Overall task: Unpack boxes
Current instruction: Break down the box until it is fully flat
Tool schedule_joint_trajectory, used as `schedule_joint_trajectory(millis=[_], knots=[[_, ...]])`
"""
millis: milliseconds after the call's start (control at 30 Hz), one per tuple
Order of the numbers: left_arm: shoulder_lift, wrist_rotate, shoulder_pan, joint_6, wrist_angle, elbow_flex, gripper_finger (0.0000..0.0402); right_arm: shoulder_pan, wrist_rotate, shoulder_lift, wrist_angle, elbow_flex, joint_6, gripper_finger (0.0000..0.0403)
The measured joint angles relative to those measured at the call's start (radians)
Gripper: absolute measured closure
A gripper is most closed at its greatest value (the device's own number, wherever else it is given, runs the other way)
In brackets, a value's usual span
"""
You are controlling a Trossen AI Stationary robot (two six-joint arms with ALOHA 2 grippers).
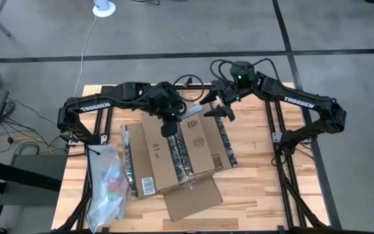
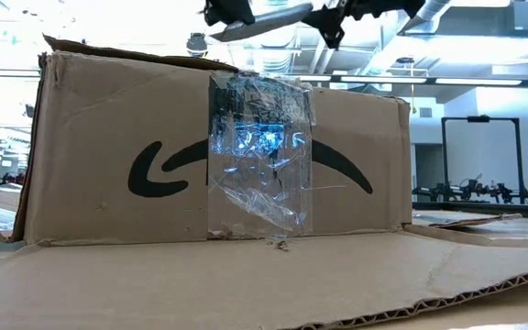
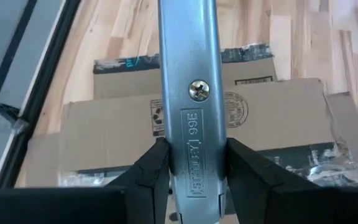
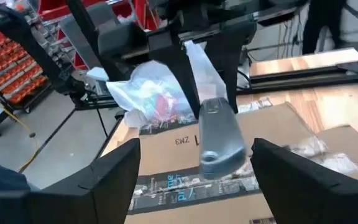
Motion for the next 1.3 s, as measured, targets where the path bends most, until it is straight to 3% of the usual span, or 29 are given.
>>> schedule_joint_trajectory(millis=[167,667,1300], knots=[[0.001,0.039,-0.003,0.007,-0.015,0.0,0.0296,-0.001,0.068,0.011,0.011,0.0,-0.048,0.0113],[0.001,0.043,-0.001,0.013,-0.018,0.001,0.0296,0.102,0.129,0.097,0.145,-0.001,-0.025,0.0112],[0.001,0.044,-0.001,0.004,-0.025,0.001,0.0296,0.138,0.142,0.159,0.232,-0.001,-0.022,0.0113]])
